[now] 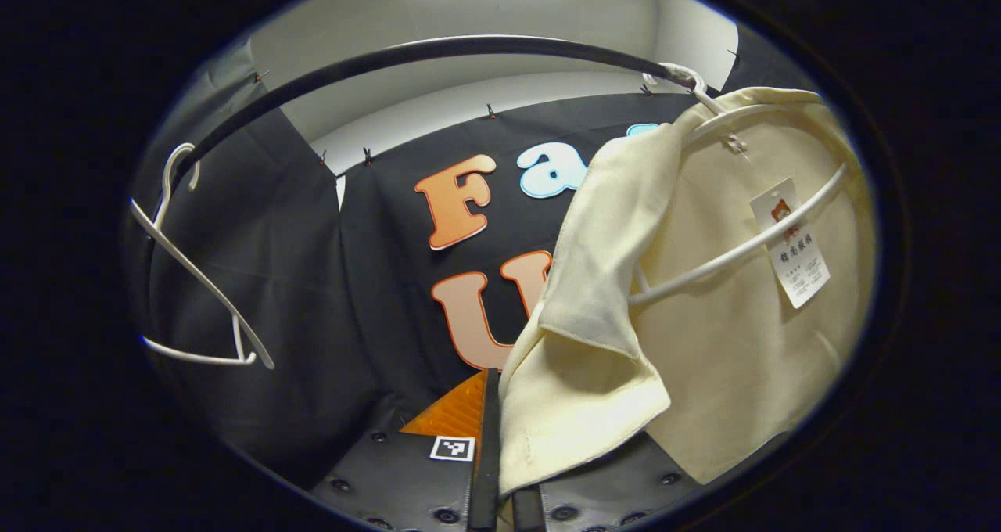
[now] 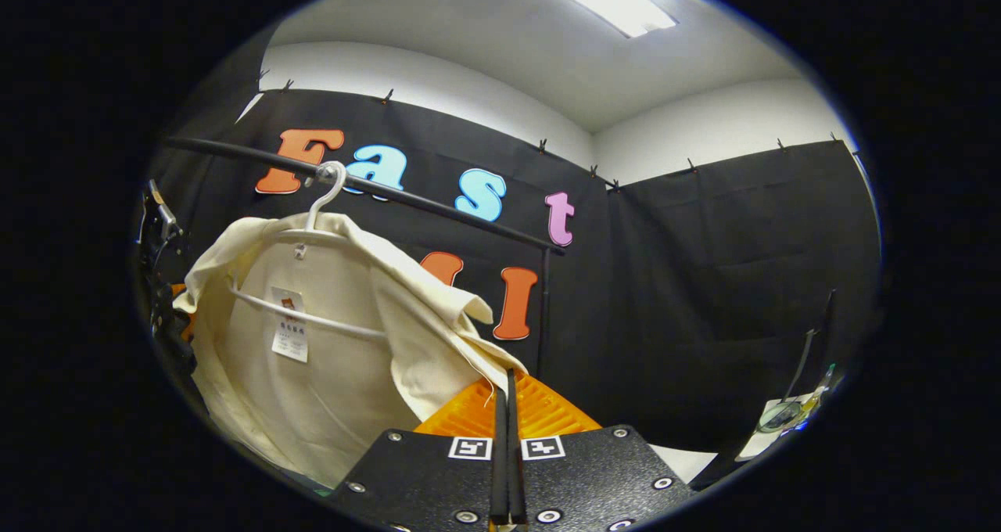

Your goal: Grasp the clothes on the hanger with both hands and then place them into the laundry hamper below.

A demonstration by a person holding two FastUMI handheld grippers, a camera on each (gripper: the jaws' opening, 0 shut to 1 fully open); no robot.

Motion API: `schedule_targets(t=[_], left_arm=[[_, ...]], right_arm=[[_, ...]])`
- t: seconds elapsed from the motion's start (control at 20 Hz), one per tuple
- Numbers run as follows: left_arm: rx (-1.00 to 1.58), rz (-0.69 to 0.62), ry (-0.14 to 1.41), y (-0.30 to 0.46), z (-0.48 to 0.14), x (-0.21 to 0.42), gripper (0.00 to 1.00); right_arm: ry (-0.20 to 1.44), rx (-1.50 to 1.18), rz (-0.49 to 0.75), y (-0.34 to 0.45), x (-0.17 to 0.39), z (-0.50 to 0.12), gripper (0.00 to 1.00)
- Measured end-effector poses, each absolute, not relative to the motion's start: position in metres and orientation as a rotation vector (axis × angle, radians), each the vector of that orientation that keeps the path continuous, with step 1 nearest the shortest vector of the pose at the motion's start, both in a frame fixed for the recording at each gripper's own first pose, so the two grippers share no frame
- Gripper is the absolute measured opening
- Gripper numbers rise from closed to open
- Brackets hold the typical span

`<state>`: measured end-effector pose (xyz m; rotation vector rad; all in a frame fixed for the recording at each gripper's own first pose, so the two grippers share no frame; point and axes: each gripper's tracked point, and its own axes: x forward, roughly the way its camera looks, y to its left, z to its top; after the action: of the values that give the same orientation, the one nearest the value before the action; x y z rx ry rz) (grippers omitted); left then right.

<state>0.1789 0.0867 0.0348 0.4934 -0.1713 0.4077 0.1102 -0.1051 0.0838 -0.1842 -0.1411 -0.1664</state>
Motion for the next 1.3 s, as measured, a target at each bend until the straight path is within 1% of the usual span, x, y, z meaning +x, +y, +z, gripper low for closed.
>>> schedule_targets(t=[0.15, 0.35, 0.45, 0.5, 0.7, 0.8, 0.9, 1.15, 1.3], left_arm=[[0.485, 0.419, -0.191, 0.098, 0.057, 0.193, 0.1], [0.493, 0.424, -0.187, 0.108, 0.076, 0.223, 0.1], [0.476, 0.404, -0.188, 0.107, 0.083, 0.241, 0.1], [0.468, 0.398, -0.189, 0.107, 0.086, 0.249, 0.08], [0.431, 0.384, -0.213, 0.108, 0.095, 0.267, 0.08], [0.414, 0.365, -0.197, 0.108, 0.088, 0.274, 0.07], [0.375, 0.351, -0.171, 0.109, 0.072, 0.276, 0.07], [0.336, 0.369, -0.097, 0.127, 0.023, 0.275, 0.08], [0.308, 0.379, -0.063, 0.134, -0.006, 0.265, 0.08]], right_arm=[[-0.218, -0.222, -0.202, -0.123, 0.115, 0.125, 0.0], [-0.275, -0.253, -0.202, -0.135, 0.131, 0.166, 0.0], [-0.311, -0.279, -0.202, -0.14, 0.144, 0.19, 0.0], [-0.315, -0.283, -0.201, -0.142, 0.152, 0.197, 0.0], [-0.312, -0.287, -0.184, -0.149, 0.185, 0.205, 0.0], [-0.291, -0.284, -0.171, -0.149, 0.202, 0.196, 0.0], [-0.226, -0.249, -0.138, -0.147, 0.221, 0.172, 0.0], [-0.088, -0.154, -0.067, -0.142, 0.258, 0.091, 0.0], [-0.002, -0.113, -0.056, -0.143, 0.258, 0.033, 0.0]])
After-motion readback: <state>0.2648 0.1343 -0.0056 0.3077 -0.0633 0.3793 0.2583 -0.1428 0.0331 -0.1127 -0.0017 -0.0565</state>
